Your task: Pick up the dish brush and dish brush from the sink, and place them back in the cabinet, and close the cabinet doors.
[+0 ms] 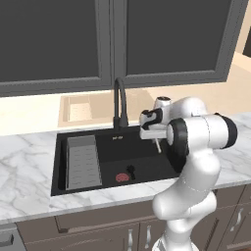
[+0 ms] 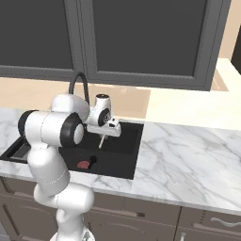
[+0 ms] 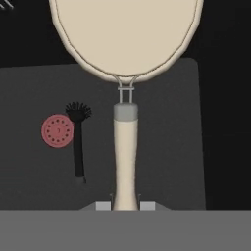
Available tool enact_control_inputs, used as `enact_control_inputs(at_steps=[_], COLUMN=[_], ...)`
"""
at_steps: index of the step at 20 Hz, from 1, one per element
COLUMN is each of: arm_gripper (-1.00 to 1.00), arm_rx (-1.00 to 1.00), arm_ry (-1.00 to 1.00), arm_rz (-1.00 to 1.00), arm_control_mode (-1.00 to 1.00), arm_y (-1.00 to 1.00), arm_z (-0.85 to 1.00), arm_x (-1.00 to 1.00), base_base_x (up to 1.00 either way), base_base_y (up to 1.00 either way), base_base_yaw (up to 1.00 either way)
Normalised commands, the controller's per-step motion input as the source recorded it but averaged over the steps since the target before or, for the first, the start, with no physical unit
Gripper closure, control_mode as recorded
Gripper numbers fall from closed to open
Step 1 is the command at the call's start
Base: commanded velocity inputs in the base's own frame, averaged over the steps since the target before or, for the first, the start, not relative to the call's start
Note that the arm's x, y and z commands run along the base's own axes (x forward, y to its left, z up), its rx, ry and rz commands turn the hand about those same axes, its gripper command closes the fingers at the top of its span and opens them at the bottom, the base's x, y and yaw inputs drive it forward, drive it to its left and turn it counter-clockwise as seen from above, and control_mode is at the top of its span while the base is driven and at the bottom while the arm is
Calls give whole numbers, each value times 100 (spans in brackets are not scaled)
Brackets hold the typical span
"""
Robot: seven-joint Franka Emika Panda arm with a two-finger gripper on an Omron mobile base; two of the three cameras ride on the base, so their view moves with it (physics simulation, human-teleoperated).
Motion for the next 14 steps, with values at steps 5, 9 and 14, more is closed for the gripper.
enact_control_inputs(at_steps=[5,9,14], arm_gripper=[100,100,100], arm_rx=[0,0,0], arm_ry=[0,0,0], arm_rz=[2,1,0], arm_control_mode=[-100,-100,-100], arm_y=[0,0,0], arm_z=[76,81,81], arm_x=[-40,-39,-39], base_base_x=[0,0,0], base_base_y=[0,0,0], base_base_yaw=[0,0,0])
